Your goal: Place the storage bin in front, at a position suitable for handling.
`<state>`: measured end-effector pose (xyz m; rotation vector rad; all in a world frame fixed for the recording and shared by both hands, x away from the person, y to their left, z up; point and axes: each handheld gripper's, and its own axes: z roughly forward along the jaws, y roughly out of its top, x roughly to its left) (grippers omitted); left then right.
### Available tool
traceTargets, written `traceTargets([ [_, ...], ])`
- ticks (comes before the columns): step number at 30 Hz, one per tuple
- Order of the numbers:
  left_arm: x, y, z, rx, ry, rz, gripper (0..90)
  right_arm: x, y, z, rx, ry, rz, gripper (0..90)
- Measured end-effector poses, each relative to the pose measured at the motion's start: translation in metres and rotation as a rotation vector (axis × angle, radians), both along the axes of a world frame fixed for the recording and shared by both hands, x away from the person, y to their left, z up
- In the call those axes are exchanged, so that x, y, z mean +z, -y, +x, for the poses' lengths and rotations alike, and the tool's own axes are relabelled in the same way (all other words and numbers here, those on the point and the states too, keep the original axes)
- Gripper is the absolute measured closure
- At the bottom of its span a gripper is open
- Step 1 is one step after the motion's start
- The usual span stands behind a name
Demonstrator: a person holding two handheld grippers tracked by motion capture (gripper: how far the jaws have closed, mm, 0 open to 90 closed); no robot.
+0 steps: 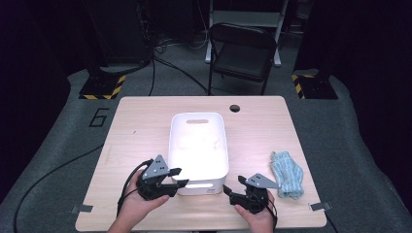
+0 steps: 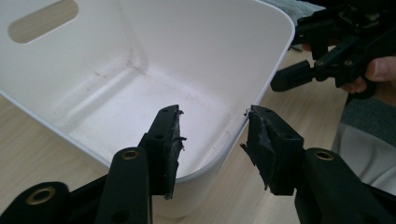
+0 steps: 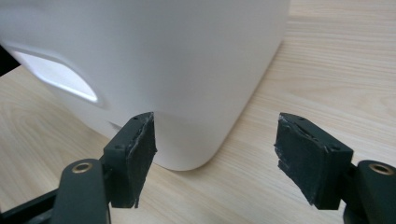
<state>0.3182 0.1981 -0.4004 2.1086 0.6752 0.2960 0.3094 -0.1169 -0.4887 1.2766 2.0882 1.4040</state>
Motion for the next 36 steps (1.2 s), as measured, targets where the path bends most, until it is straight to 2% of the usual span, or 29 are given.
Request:
traceTargets([
  [3,-0.002,0.005,0.0,-0.021,-0.006,0.003,57.9,0.001,0.008,0.0,-0.02,0.005,0.003,28.8],
  [5,-0.003,0.007,0.001,-0.037,0.009,0.023,59.0,0.002,0.013,-0.001,-0.038,0.001,0.012,28.6],
  [6,-0.003,0.009,0.002,-0.032,0.023,0.052,59.4,0.003,0.016,0.0,-0.036,0.008,0.02,27.9],
  [9,-0.002,0.01,0.002,-0.043,0.018,0.058,62.3,0.004,0.022,0.0,-0.045,0.013,0.02,26.9],
  [10,-0.003,0.011,0.003,-0.045,0.009,0.049,63.9,0.006,0.031,0.0,-0.063,0.02,0.022,26.9],
  [12,-0.004,0.012,0.004,-0.045,0.007,0.036,66.6,0.007,0.036,0.0,-0.083,0.011,0.029,26.9],
  [19,-0.005,0.014,0.005,-0.008,0.001,0.005,78.9,0.015,0.061,0.001,-0.148,0.042,-0.008,36.4],
  [22,-0.006,0.016,0.006,-0.002,0.003,-0.004,83.0,0.019,0.073,0.0,-0.194,0.06,-0.039,39.3],
  [23,-0.006,0.016,0.006,0.0,-0.001,-0.007,84.3,0.02,0.078,0.0,-0.219,0.064,-0.064,39.7],
  [24,-0.006,0.016,0.006,0.0,-0.001,-0.007,85.2,0.02,0.078,0.0,-0.219,0.064,-0.064,39.7],
  [26,-0.007,0.018,0.006,0.002,-0.011,-0.021,86.5,0.021,0.092,0.0,-0.268,0.064,-0.085,40.4],
  [28,-0.006,0.019,0.005,0.008,-0.011,-0.014,86.6,0.021,0.1,0.001,-0.305,0.064,-0.096,41.4],
  [36,-0.007,0.019,0.005,0.019,-0.007,-0.015,86.3,0.022,0.132,0.001,-0.422,0.028,-0.128,45.5],
])
